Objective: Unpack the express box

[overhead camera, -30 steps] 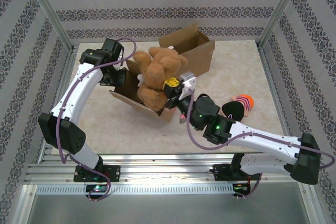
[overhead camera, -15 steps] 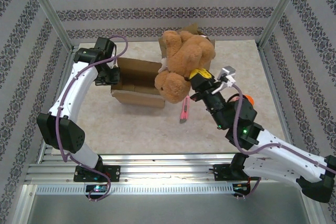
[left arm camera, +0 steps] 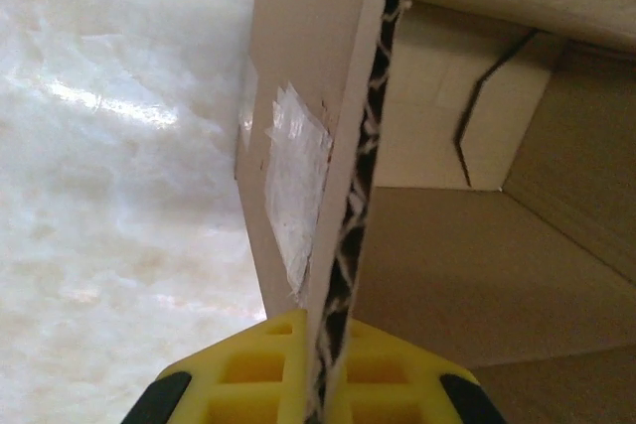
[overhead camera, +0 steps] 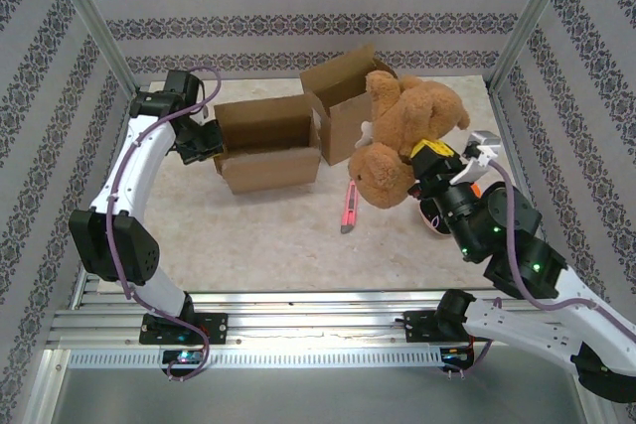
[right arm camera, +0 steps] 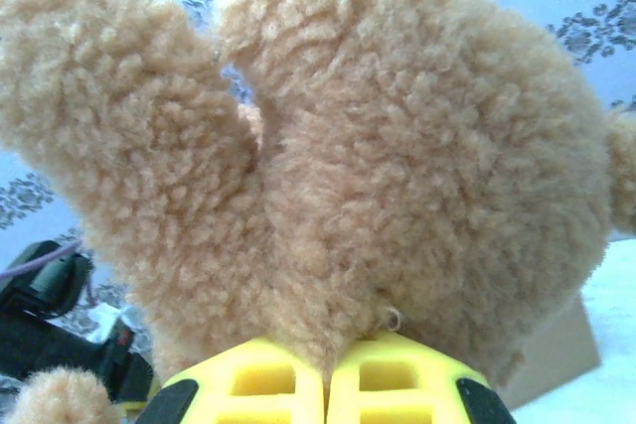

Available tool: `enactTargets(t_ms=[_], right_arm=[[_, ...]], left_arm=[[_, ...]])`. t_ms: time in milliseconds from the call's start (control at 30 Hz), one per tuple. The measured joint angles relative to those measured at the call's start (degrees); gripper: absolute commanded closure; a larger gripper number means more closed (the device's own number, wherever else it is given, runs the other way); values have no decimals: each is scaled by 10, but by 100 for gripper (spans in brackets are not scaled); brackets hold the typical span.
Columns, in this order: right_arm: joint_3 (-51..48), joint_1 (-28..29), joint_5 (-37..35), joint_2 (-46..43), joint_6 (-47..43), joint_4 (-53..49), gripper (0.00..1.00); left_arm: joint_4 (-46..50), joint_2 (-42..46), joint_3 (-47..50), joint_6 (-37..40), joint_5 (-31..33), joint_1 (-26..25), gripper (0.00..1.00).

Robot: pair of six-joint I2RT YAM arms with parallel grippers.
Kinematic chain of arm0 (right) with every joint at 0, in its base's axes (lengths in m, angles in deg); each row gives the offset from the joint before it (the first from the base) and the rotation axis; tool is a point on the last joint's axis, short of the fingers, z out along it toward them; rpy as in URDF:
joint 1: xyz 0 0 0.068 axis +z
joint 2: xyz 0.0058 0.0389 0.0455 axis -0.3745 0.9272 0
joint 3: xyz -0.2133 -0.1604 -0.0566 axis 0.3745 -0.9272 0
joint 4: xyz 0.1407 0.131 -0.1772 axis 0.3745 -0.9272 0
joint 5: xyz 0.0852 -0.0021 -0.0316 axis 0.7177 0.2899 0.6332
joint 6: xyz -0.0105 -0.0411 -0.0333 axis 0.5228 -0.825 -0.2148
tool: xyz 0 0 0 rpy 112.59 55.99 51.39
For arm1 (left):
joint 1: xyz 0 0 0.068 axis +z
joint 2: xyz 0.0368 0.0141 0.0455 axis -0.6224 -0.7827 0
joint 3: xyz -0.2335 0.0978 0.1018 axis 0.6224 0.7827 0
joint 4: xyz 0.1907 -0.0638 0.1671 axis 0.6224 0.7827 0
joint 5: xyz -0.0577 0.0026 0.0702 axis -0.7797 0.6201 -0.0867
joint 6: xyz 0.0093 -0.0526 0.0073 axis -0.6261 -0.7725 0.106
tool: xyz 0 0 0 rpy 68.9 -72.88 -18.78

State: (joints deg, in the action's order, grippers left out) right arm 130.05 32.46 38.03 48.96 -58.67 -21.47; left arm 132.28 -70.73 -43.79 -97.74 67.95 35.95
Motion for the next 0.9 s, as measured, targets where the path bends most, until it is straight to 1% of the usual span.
enactTargets(t_ms=[167,300,500,733,767,833,900], right_arm=[[47,-7,-13,13,14,-111,100],[66,-24,-10,39,28,-181,100],[66,-67,18,65,45,-249,100],[66,-131,73,81,63,-283,100],[66,-140,81,83,66,-284,100],[66,-159,100,90,71,-286,100],[66,-179,118,97,75,-286,100]], left_arm=[[-46,-10,1,-56,-31,23,100],[-62,-58,-32,-80,-49,26,100],[-77,-135,-113,-92,-81,27,100],[-76,-188,-181,-95,-92,28,100],[-76,-195,-190,-94,-92,29,98],[-76,-205,-202,-94,-96,31,85],[-76,-208,-206,-94,-96,32,75]])
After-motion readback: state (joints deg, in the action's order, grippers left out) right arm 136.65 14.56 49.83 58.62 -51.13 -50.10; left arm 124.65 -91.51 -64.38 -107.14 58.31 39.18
